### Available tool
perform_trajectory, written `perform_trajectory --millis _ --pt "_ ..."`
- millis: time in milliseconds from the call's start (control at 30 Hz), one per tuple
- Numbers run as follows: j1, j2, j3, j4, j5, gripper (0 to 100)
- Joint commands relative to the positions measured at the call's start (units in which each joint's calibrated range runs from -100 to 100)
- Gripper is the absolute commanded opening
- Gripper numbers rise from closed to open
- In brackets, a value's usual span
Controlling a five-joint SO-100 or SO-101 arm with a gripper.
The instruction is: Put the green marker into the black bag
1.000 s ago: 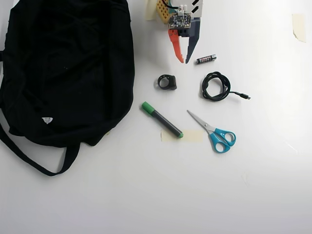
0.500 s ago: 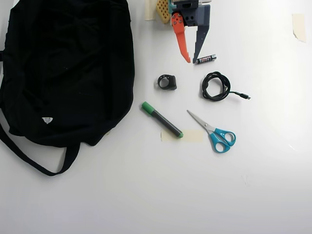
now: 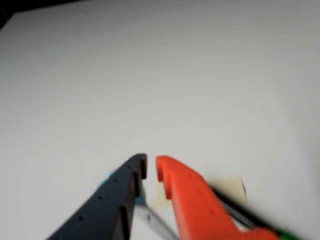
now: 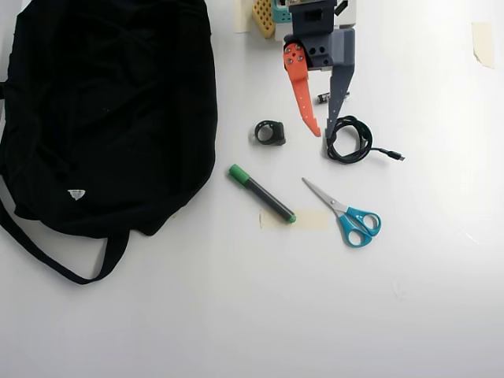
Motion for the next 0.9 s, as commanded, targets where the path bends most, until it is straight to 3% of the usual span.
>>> perform_trajectory --millis 0,267,667,867 --pt "1.04 7.53 -10.97 -2.89 0.3 3" --pt "1.11 19.48 -23.19 -7.37 6.12 3" --pt "2.01 38.81 -46.28 -10.47 6.28 3" --pt "2.38 43.63 -49.88 -13.57 6.28 3"
